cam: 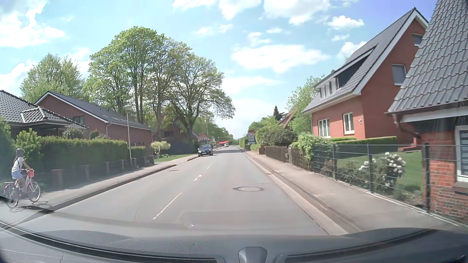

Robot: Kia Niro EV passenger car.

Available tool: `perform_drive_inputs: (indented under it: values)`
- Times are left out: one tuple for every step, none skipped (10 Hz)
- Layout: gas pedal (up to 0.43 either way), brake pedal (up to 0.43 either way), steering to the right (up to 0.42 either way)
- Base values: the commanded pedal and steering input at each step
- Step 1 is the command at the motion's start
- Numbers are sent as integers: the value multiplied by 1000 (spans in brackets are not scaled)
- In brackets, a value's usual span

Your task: Follow the waypoints while adhering to traffic rules and regulations

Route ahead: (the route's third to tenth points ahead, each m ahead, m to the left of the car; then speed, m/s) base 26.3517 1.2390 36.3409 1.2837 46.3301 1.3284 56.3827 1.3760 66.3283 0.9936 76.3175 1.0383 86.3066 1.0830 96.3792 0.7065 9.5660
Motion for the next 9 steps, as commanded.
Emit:
perform_drive_inputs:
  values:
    - [240,0,-9]
    - [177,0,-9]
    - [169,0,-9]
    - [130,0,-9]
    - [98,0,-9]
    - [110,0,-8]
    - [130,0,-8]
    - [209,0,-8]
    - [228,0,-8]
